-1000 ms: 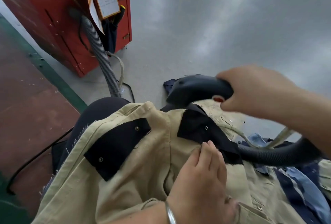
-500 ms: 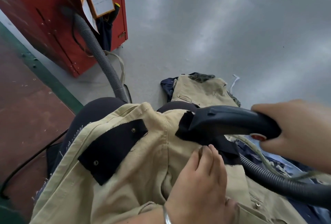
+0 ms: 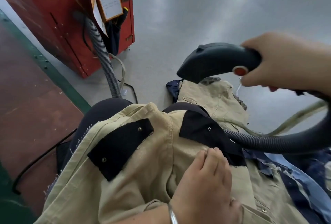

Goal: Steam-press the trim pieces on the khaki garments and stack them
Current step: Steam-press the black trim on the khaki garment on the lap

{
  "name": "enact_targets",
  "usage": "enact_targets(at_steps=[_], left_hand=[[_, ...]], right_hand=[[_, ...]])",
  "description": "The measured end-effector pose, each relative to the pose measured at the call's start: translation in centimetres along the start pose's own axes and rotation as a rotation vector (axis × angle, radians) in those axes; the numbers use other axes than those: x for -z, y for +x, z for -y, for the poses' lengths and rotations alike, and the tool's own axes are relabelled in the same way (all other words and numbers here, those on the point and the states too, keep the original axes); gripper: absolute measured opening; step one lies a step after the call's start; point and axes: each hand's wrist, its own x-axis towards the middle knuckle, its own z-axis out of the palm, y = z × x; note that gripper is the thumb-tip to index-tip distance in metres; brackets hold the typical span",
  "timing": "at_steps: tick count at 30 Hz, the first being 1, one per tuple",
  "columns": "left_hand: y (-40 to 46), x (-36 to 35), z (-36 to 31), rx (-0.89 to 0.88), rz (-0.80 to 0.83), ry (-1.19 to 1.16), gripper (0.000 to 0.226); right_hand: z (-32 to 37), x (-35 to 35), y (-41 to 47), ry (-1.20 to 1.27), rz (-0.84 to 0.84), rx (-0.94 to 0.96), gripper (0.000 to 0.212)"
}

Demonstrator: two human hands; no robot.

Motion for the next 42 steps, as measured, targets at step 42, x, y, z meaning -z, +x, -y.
enact_targets(at_steps=[42], left_hand=[[0.6,-0.8,0.4,0.048,-0.251,0.068,0.069]], right_hand=[[-7.2,-7.7,-6.4,0.118,0.131,-0.033,0.035]])
